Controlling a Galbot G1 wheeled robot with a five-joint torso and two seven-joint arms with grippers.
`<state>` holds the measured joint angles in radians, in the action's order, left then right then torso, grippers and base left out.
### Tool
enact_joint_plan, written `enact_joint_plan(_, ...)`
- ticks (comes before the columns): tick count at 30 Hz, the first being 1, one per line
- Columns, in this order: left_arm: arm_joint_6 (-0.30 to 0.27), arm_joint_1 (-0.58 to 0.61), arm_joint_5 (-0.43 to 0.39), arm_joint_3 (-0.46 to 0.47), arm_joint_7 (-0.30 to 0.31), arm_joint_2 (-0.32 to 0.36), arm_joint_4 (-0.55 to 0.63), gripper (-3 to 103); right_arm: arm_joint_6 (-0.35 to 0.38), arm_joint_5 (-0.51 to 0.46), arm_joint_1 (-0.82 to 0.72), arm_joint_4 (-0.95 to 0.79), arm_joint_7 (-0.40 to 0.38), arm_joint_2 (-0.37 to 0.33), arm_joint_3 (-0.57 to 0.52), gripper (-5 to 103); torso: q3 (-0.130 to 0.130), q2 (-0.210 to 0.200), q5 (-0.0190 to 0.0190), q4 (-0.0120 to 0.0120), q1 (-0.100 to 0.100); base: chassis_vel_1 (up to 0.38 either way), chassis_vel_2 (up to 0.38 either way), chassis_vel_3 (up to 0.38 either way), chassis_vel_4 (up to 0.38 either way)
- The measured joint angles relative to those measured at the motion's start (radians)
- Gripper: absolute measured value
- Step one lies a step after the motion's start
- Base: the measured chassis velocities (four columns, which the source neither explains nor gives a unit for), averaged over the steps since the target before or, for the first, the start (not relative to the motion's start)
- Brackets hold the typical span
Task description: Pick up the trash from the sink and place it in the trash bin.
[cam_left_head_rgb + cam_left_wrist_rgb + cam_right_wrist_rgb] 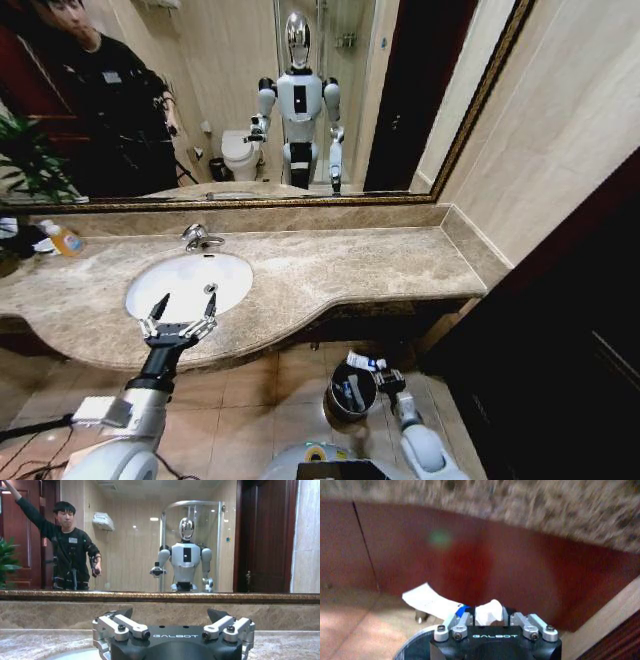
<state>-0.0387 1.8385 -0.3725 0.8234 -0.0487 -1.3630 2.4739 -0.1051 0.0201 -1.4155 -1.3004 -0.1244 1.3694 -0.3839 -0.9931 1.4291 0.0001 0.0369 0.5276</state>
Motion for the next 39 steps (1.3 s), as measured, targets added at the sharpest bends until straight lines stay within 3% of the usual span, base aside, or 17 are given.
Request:
enact_joint_plan(15,0.000,0.000,0.000,0.000,0.000,0.000,0.000,100,-0.096,0.040,0.159,0.345,-0.063,0.068,0.012,32,0.000,0.000,-0.0001,0.0000,0.000,0.000,0.000,0.000,0.000)
enact_joint_plan(24,0.000,0.000,0.000,0.000,0.000,0.000,0.000,100,-0.108,0.034,0.133,0.329,-0.056,0.062,0.013,70,0.000,0.000,0.0000,0.0000,0.000,0.000,0.000,0.000,0.000)
enact_joint_plan(26,0.000,0.000,0.000,0.000,0.000,0.000,0.000,100,-0.108,0.033,0.129,0.321,-0.057,0.059,0.011,70,0.000,0.000,-0.0001,0.0000,0.000,0.000,0.000,0.000,0.000)
enact_joint_plan(27,0.000,0.000,0.000,0.000,0.000,0.000,0.000,100,-0.107,0.030,0.122,0.308,-0.060,0.052,0.010,80,0.000,0.000,-0.0002,-0.0001,0.000,0.000,0.000,0.000,0.000)
enact_joint_plan(29,0.000,0.000,0.000,0.000,0.000,0.000,0.000,100,-0.107,0.029,0.119,0.302,-0.061,0.050,0.010,80,0.000,0.000,-0.0002,0.0000,0.000,0.000,0.000,0.000,0.000)
enact_joint_plan(30,0.000,0.000,0.000,0.000,0.000,0.000,0.000,100,-0.105,0.025,0.110,0.289,-0.063,0.045,0.009,90,0.000,0.000,-0.0001,0.0000,0.000,0.000,0.000,0.000,0.000)
enact_joint_plan(32,0.000,0.000,0.000,0.000,0.000,0.000,0.000,100,-0.105,0.024,0.107,0.286,-0.064,0.045,0.009,90,0.000,0.000,-0.0002,-0.0001,0.000,0.000,0.000,0.000,0.000)
enact_joint_plan(33,0.000,0.000,0.000,0.000,0.000,0.000,0.000,100,-0.104,0.023,0.100,0.279,-0.066,0.044,0.009,99,0.000,0.000,-0.0001,-0.0001,0.000,0.000,0.000,0.000,0.000)
enact_joint_plan(39,0.000,0.000,0.000,0.000,0.000,0.000,0.000,100,-0.104,0.018,0.084,0.254,-0.078,0.054,0.010,100,0.000,0.000,-0.0001,0.0000,0.000,0.000,0.000,0.000,0.000)
